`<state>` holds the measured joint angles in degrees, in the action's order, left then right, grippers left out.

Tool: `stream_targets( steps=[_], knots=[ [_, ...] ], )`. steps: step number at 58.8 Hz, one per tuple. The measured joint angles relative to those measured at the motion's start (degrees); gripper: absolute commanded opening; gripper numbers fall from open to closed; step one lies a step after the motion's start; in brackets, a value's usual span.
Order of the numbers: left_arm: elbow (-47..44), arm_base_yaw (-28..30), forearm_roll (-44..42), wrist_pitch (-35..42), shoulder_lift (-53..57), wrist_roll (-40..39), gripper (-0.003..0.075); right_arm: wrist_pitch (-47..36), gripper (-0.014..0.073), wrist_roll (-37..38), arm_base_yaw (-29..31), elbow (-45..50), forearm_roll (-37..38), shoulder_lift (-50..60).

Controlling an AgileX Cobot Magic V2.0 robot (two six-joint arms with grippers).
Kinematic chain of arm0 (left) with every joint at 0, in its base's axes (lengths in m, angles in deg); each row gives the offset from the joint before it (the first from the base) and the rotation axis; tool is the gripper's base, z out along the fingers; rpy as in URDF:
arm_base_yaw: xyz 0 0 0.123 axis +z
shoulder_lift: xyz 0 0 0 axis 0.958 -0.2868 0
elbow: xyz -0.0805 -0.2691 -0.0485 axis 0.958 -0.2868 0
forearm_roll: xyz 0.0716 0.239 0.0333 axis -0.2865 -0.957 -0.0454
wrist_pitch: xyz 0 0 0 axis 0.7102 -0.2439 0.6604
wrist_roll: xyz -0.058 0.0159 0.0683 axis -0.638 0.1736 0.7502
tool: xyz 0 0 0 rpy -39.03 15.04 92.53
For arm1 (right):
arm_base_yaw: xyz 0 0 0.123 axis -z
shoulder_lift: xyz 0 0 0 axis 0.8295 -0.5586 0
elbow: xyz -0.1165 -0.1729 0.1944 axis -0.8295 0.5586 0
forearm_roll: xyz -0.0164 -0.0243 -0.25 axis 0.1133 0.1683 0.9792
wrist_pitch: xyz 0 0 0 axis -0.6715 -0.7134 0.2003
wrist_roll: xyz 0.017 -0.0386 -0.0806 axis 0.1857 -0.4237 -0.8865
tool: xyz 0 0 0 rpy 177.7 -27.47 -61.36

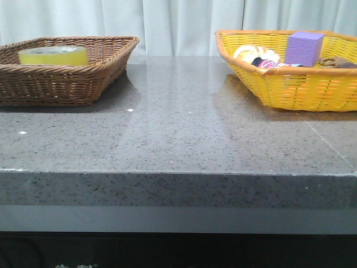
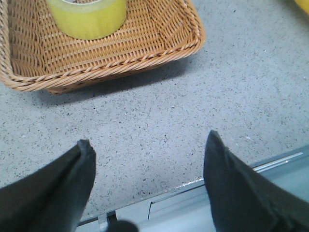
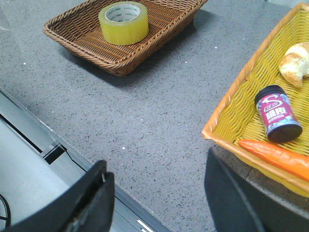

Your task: Transfer tape with both arms

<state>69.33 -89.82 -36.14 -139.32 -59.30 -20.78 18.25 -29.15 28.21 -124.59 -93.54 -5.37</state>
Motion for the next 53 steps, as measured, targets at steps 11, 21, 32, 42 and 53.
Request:
stream_targets(
  steps=[11, 21, 32, 42, 53],
  knots=[
    [-1.3, 0.0, 0.0, 1.9, 2.8, 0.0, 0.0472, 0.0, 0.0444, 0.0, 0.0, 0.0, 0.0, 0.0],
    [-1.5, 0.0, 0.0, 2.9, 2.8, 0.0, 0.0365, 0.0, 0.0314, 0.0, 0.0, 0.0, 0.0, 0.0],
    [-1.5, 0.0, 0.0, 4.1, 2.8, 0.0, 0.0129, 0.0, 0.0038, 0.0, 0.0, 0.0, 0.0, 0.0],
    [-1.5, 0.0, 0.0, 4.4, 2.8, 0.0, -0.0019, 0.3, -0.0066, 0.0, 0.0, 0.0, 0.0, 0.0],
    [-1.5, 0.0, 0.0, 4.4, 2.8, 0.0, -0.002, 0.3, -0.0069, 0.0, 0.0, 0.0, 0.0, 0.0]
  ],
)
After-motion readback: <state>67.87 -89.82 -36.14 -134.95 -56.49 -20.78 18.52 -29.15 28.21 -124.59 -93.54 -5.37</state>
